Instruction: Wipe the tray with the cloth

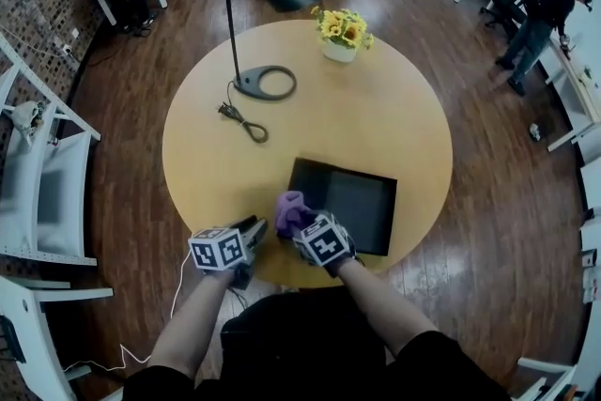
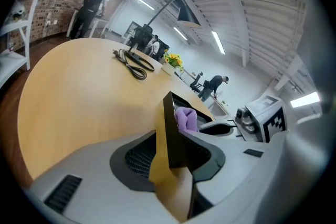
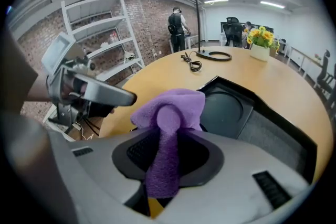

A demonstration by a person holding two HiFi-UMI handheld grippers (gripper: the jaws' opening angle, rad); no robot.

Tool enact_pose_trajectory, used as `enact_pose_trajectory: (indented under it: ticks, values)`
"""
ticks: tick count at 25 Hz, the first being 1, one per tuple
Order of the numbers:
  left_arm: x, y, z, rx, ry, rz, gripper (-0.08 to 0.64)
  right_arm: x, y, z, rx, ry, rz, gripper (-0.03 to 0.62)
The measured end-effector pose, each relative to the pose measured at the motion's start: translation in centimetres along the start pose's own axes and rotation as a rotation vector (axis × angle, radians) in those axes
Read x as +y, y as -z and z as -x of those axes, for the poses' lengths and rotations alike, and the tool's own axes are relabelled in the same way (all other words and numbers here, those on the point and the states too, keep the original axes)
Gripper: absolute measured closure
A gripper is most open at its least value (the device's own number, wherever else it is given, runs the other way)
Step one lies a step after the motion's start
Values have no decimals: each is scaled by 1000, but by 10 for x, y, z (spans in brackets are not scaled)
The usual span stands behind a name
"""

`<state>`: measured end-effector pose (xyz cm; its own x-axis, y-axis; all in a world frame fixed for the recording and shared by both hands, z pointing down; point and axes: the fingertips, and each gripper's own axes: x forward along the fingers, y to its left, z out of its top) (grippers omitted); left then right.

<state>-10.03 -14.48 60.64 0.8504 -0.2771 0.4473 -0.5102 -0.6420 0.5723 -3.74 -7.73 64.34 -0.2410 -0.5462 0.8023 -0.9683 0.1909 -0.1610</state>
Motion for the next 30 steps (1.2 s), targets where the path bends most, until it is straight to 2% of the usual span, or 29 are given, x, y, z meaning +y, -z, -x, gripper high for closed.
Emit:
enact_pose_trajectory:
  ticks: [3, 5, 7, 8, 10, 12, 13, 15, 19, 23, 27, 30]
  values:
    - [-4, -33, -39, 56, 66, -101, 428, -3, 7, -4, 18, 23, 14, 480]
    - [-18, -55, -73, 92, 139, -140, 428, 3, 2, 0, -10, -1, 12, 480]
    - [-37, -70, -106, 128, 213, -118, 426, 0, 6, 2, -24, -2, 7, 481]
    - [-41, -74, -122, 150, 224, -100, 426, -1, 8, 1, -26, 0, 7, 481]
    - [-40, -76, -146, 202, 178, -104, 428, -2, 10, -1, -26, -3, 8, 481]
    - [-33, -72, -159, 255, 104, -166, 493, -3, 12, -4, -18, -11, 5, 480]
    - [-33, -72, -163, 271, 89, -200, 494, -3, 11, -4, -17, -17, 4, 482]
    - [-34, -71, -165, 286, 96, -233, 512, -4, 9, -4, -15, -23, 2, 480]
    - [-34, -68, -165, 287, 84, -240, 512, -6, 8, 3, -8, -5, 17, 482]
    - [-37, -66, -164, 279, 62, -311, 512, -18, 18, 18, -19, 12, 26, 482]
    - [-35, -63, -166, 282, 57, -278, 514, -36, 36, 33, 3, 78, 77, 482]
    - [-33, -61, -166, 279, 52, -229, 514, -52, 56, 45, 26, 109, 59, 481]
